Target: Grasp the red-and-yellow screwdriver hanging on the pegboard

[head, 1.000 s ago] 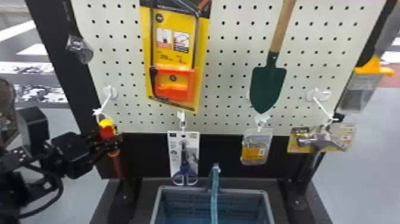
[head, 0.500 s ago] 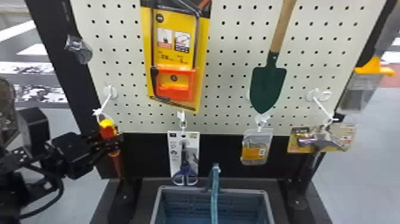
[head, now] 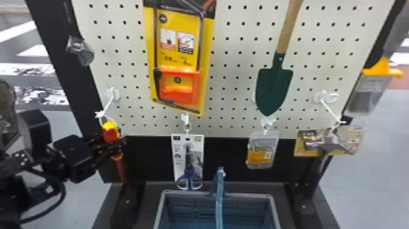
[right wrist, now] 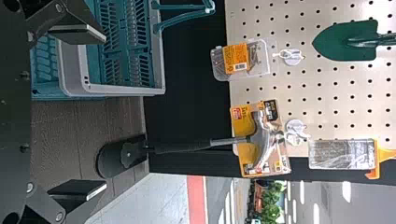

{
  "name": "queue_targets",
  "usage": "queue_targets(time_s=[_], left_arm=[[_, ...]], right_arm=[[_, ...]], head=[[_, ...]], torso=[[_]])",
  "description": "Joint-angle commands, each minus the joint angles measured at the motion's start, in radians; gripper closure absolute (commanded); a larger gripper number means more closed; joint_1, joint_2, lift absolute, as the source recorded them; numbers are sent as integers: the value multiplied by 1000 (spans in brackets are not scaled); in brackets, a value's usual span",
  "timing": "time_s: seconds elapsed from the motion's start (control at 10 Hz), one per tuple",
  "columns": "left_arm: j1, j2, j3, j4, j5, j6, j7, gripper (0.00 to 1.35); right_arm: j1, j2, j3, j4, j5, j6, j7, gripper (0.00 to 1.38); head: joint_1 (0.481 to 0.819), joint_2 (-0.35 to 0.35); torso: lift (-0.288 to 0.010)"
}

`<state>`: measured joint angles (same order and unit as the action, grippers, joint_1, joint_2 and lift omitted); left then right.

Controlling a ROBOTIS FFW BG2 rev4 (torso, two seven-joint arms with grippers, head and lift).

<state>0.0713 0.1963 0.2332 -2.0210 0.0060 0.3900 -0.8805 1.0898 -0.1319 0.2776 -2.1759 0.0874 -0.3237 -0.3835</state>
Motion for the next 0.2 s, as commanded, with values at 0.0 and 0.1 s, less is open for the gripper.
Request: queue_targets(time_s=[0.0, 0.1], left_arm=[[-2, 0, -2, 0, 0, 0, 0, 1102], [-2, 0, -2, 0, 0, 0, 0, 1102]], right_arm=[[0, 0, 0, 0, 0, 0, 0, 193], [0, 0, 0, 0, 0, 0, 0, 193]], head=[[549, 0], [549, 0]], torso=[[-100], [-100]])
